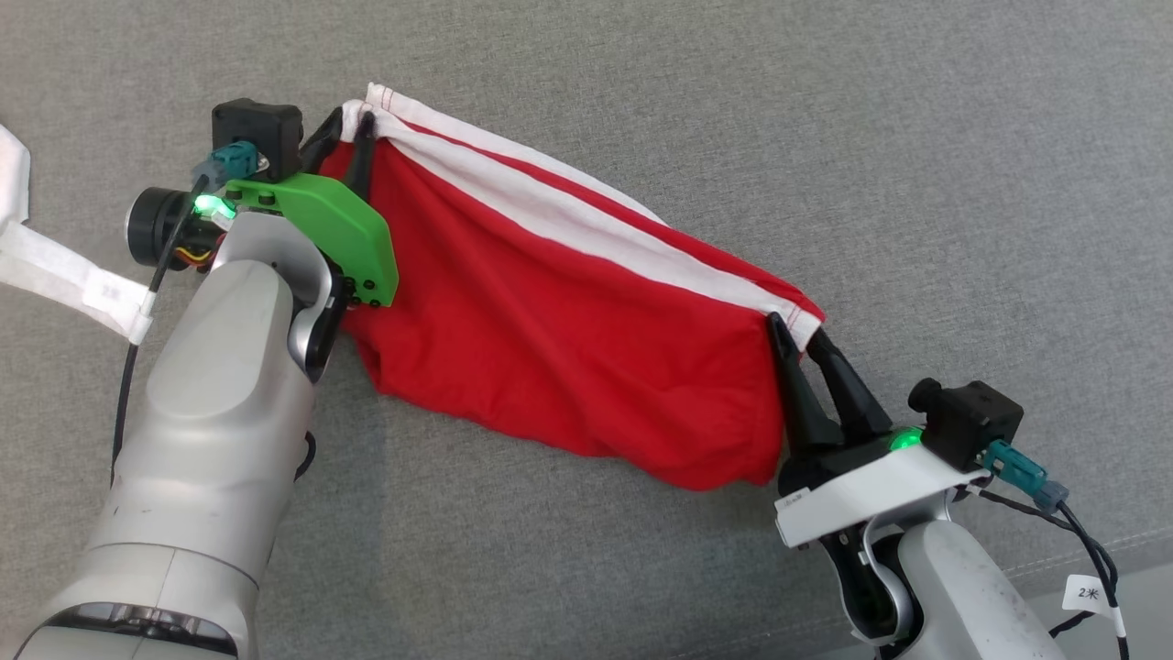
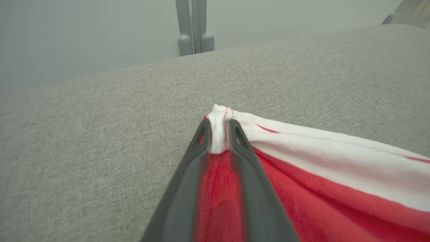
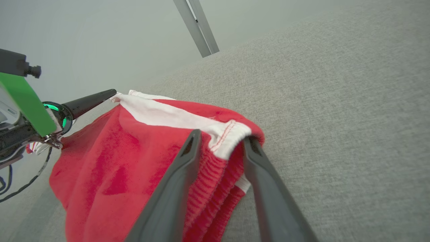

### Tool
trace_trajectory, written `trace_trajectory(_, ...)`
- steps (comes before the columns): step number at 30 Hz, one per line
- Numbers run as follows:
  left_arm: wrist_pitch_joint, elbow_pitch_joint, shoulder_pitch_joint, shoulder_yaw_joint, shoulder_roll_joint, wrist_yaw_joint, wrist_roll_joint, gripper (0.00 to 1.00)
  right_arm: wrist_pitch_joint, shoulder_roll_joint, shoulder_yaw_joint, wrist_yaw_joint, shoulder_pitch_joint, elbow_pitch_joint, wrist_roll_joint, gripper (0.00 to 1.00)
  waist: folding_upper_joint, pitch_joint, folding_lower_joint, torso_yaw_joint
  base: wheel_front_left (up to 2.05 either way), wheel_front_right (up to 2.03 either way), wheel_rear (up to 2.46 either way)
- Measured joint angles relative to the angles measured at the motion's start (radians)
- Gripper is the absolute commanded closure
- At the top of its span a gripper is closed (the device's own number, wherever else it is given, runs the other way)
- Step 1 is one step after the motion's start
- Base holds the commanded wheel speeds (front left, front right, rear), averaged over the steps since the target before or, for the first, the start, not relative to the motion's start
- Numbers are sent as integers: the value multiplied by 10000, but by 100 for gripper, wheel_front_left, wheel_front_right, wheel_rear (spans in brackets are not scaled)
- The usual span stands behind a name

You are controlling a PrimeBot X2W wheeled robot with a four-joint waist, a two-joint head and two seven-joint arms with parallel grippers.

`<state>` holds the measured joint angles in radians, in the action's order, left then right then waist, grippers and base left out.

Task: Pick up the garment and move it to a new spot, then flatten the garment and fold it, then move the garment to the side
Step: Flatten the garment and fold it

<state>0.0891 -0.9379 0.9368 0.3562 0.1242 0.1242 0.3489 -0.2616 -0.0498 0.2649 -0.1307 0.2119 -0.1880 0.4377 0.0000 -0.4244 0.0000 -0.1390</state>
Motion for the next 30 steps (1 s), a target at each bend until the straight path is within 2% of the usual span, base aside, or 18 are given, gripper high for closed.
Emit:
trace_trajectory(7,930,-299,-89,27,-167,0,184,0,-2,4,-326,0,-207,305,-169,0,0,269,0,152,0,0,0)
trace_trajectory(14,1229,-190,-1013,35,-165,25,616,0,-2,2,-1168,0,-1051,731,-696,0,0,802,0,376,0,0,0)
trace_trajectory(24,-393,-602,-1655,163,61,-8,974,0,257,4,-1722,0,-1673,1649,-1515,0,0,1613,0,618,0,0,0)
trace_trajectory(30,-1377,-706,-1353,307,265,-8,997,0,491,6,-1578,0,-1731,2071,-1524,0,0,1507,0,470,0,0,0)
